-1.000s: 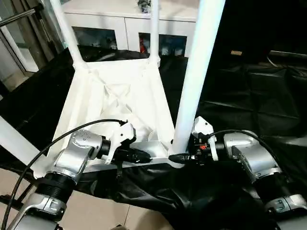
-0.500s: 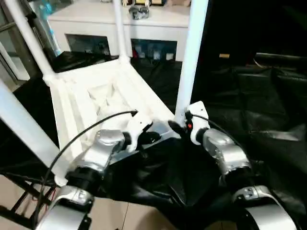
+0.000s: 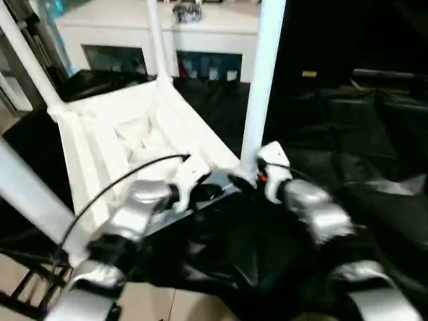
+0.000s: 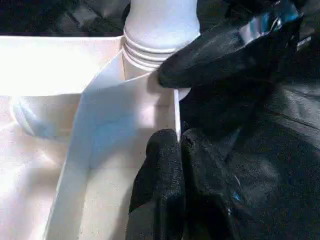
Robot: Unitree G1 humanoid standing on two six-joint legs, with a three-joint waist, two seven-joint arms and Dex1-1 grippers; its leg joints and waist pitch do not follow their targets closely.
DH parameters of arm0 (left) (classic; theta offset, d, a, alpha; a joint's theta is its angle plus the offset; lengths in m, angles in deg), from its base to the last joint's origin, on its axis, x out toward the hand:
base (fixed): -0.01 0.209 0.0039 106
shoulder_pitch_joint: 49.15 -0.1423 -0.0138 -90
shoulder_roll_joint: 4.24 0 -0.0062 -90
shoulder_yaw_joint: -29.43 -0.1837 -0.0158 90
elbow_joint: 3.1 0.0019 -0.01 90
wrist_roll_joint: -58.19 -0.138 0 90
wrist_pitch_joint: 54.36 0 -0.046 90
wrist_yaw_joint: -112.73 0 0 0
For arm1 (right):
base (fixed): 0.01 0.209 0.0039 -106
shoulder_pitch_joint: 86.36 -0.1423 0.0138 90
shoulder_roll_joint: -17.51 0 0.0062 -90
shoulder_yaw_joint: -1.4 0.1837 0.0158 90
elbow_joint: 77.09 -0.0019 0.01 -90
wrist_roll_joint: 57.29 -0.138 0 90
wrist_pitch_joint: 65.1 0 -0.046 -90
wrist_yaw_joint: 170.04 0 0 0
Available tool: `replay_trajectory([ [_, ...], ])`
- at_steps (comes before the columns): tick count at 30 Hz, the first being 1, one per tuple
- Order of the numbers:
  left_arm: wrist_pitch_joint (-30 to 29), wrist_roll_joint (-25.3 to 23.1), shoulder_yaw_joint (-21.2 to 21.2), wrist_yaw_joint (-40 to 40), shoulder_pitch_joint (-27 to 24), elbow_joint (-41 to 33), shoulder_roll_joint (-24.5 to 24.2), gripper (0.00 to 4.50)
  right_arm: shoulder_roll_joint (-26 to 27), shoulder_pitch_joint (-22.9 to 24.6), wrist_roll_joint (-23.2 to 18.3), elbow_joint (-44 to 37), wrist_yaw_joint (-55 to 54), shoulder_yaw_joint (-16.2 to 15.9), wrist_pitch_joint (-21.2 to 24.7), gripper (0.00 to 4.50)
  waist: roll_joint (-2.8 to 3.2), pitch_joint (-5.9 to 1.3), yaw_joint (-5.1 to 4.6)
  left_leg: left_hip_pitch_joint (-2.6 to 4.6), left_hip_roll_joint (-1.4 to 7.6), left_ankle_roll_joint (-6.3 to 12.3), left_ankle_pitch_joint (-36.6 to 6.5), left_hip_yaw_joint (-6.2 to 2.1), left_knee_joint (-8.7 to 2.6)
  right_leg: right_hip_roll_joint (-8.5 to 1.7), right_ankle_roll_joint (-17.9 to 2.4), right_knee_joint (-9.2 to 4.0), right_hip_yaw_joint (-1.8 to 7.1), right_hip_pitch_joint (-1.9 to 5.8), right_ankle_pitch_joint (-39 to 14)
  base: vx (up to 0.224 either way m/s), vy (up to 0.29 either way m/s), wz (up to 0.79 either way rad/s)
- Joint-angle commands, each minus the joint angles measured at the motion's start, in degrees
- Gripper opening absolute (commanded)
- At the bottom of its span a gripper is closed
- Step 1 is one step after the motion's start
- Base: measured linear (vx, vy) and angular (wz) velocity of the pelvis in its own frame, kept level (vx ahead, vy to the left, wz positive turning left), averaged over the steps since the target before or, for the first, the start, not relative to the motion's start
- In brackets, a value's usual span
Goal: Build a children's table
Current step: Rotate leg to tighten
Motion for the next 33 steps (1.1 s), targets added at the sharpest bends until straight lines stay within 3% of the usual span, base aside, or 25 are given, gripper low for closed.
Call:
replay_trajectory([
  [1, 0.9, 0.3, -3.5, -3.8, -0.1, -1.4, 0.2, 0.00, 0.8, 1.8, -1.7, -2.8, 11.2, -7.3, 1.1, 3.94, -0.07, -3.41, 0.65, -0.40, 2.47, 5.96, -5.8, -1.07, -2.68, -4.04, -14.9, -3.40, 2.82, 3.00, 1.0, 0.000, 0.000, 0.00],
  [5, 1.9, -0.1, -4.2, -7.2, -0.7, -1.9, -2.6, 0.00, -3.0, 2.3, -2.0, -5.4, 16.6, -7.9, 1.2, 3.94, -0.08, -3.48, 1.30, -0.40, 2.48, 7.08, -5.5, -0.99, -2.38, -3.95, -15.3, -3.15, 2.70, 2.86, 3.1, 0.000, 0.000, 0.00],
  [9, 3.7, -1.1, -4.5, -6.9, -1.1, -2.7, -4.6, 0.00, -4.3, 2.0, -1.5, -5.6, 17.2, -7.5, 0.8, 3.94, 0.02, -3.10, 1.65, 0.08, 2.81, 4.38, -9.9, -1.09, -2.90, -3.97, -14.6, -3.77, 2.74, 2.51, -4.4, 0.000, 0.000, 0.00],
  [11, 3.6, -0.7, -3.7, -6.1, -1.1, -2.9, -4.4, 0.00, -4.5, 2.0, -1.7, -5.6, 17.3, -7.3, 0.9, 3.94, 0.04, -3.10, 1.84, 0.20, 2.84, 3.47, -10.1, -1.10, -2.98, -4.02, -14.2, -3.84, 2.82, 2.49, -5.7, 0.000, 0.000, 0.00],
  [12, 3.2, -0.4, -3.3, -5.9, -1.1, -3.1, -4.3, 0.00, -4.6, 2.0, -1.7, -5.6, 17.4, -7.3, 0.9, 3.94, -0.48, -3.09, 1.92, 0.11, 2.83, 3.23, -9.9, -1.07, -3.00, -4.06, -14.0, -3.79, 2.87, 2.59, -5.7, 0.000, 0.000, 0.00],
  [14, 2.9, -0.3, -3.2, -5.8, -1.2, -3.4, -4.7, 0.55, -4.7, 2.2, -1.8, -5.9, 17.8, -7.5, 1.1, 3.99, -0.30, -3.15, 2.08, 0.02, 2.77, 3.25, -9.0, -1.11, -2.94, -4.08, -13.8, -3.63, 2.88, 2.63, -5.2, 0.000, 0.000, 0.00],
  [15, 3.1, -0.3, -3.3, -5.9, -1.3, -3.3, -5.0, 0.55, -4.7, 2.2, -1.7, -6.1, 18.1, -7.6, 1.1, 3.99, -0.55, -3.22, 2.10, -0.06, 2.68, 3.54, -8.2, -1.07, -2.83, -4.06, -13.7, -3.54, 2.89, 2.67, -4.3, 0.000, 0.000, 0.00],
  [17, 3.6, -0.5, -3.6, -6.1, -1.4, -2.9, -5.6, 0.56, -4.6, 2.2, -1.6, -6.2, 18.4, -7.8, 1.2, 3.99, -0.36, -3.38, 2.16, -0.21, 2.64, 4.21, -7.1, -1.08, -2.64, -4.09, -13.9, -3.27, 2.85, 2.73, -2.3, 0.000, 0.000, 0.00],
  [19, 4.7, -0.9, -3.7, -5.7, -1.4, -2.4, -6.1, 0.88, -4.5, 2.1, -1.7, -6.2, 18.6, -7.8, 1.1, 3.99, -0.46, -3.43, 1.99, -0.42, 2.63, 4.69, -6.1, -1.15, -2.61, -4.10, -14.0, -3.12, 2.77, 2.82, -0.8, 0.000, 0.000, 0.00],
  [25, 5.7, -0.3, -3.2, -6.9, -0.3, -0.4, -7.1, 0.88, -4.6, 1.7, -1.8, -6.1, 19.5, -8.0, 1.1, 3.99, -0.40, -3.26, 2.02, -0.12, 2.65, 3.89, -7.9, -1.08, -2.69, -4.03, -13.6, -3.47, 2.80, 2.59, -4.3, 0.000, 0.000, 0.00],
  [33, 7.1, 1.3, -3.3, -11.7, 0.6, 1.4, -9.6, 0.88, -5.4, 2.2, -1.9, -6.7, 20.2, -8.2, 1.0, 3.99, -0.08, -3.45, 2.11, -0.15, 2.54, 4.08, -6.5, -1.09, -2.50, -3.92, -14.2, -3.00, 2.76, 2.62, -1.1, 0.000, 0.000, 0.00],
])
